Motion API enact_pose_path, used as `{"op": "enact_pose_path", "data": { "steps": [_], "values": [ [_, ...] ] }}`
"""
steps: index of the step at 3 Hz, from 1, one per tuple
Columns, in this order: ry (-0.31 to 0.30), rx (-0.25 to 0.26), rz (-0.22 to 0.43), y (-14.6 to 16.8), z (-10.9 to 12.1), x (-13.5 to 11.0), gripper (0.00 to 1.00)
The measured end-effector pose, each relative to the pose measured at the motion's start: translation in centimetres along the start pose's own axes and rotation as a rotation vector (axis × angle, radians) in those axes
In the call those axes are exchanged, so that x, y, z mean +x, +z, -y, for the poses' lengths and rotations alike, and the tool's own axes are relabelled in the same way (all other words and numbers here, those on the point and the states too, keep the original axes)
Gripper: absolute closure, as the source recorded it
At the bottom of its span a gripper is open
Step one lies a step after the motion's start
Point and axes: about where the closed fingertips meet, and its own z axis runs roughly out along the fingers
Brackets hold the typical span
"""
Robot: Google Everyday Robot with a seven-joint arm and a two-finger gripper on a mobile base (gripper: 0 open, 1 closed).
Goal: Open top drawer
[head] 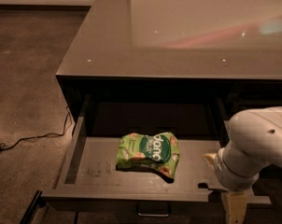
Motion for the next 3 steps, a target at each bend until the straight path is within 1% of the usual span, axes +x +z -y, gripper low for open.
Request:
{"op": "enact_pose_path", "data": {
  "steps": [1, 2, 3],
  "values": [
    [-0.01, 0.076, 0.042, -2.2, 1.4, -0.2, 0.0],
    [0.0, 0.12, 0.098, -3.4, 2.8, 0.4, 0.0],
    [0.025, 0.145, 0.138, -4.0, 3.8, 1.4, 0.0]
  ]
}}
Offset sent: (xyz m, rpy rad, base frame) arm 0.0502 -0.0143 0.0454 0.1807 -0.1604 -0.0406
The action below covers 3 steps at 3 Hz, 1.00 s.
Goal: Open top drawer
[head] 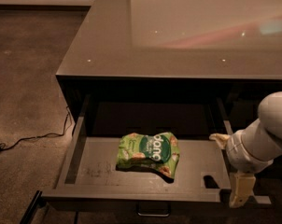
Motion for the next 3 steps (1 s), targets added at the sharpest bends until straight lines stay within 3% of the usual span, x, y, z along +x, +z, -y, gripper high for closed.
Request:
{"op": "enact_pose_path", "data": {
  "steps": [1, 3],
  "values": [
    [0.034, 0.014, 0.04, 0.2, 1.1, 0.9, 0.0],
    [0.066, 0.035, 0.08, 0.3, 2.4, 1.5, 0.42]
  ]
}}
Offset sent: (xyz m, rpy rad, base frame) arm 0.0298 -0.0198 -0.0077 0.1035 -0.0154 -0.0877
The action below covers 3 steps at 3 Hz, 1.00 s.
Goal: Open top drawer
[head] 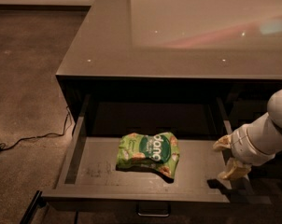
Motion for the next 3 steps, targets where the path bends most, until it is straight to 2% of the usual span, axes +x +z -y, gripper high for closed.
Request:
{"op": "enact_pose_path", "data": {
  "steps": [2, 3],
  "values": [
    [-0.011, -0.017, 0.01, 0.8, 0.4, -0.7, 0.88],
    [-0.027, -0.042, 0.013, 1.8, 0.6, -1.3, 1.0]
  ]
}}
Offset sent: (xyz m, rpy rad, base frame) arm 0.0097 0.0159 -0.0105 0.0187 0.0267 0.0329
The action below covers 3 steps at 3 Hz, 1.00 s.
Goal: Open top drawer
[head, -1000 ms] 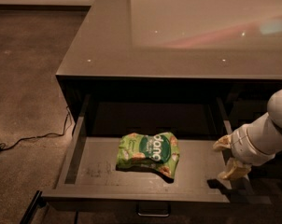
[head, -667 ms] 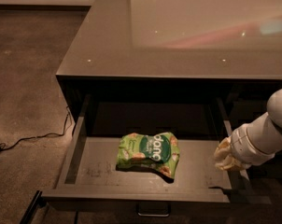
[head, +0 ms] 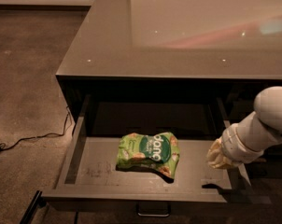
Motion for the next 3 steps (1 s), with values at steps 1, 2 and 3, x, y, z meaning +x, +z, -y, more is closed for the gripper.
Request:
{"op": "enact_pose_path", "data": {
  "steps": [1, 2, 3],
  "values": [
    [-0.013, -0.028, 0.008, 1.2, 0.1, -0.5, 1.0],
    [-0.02, -0.071, 0.014, 2.8, -0.4, -0.7, 1.0],
    [-0.046, -0.128, 0.014, 4.1, -2.1, -1.0, 1.0]
  ]
}}
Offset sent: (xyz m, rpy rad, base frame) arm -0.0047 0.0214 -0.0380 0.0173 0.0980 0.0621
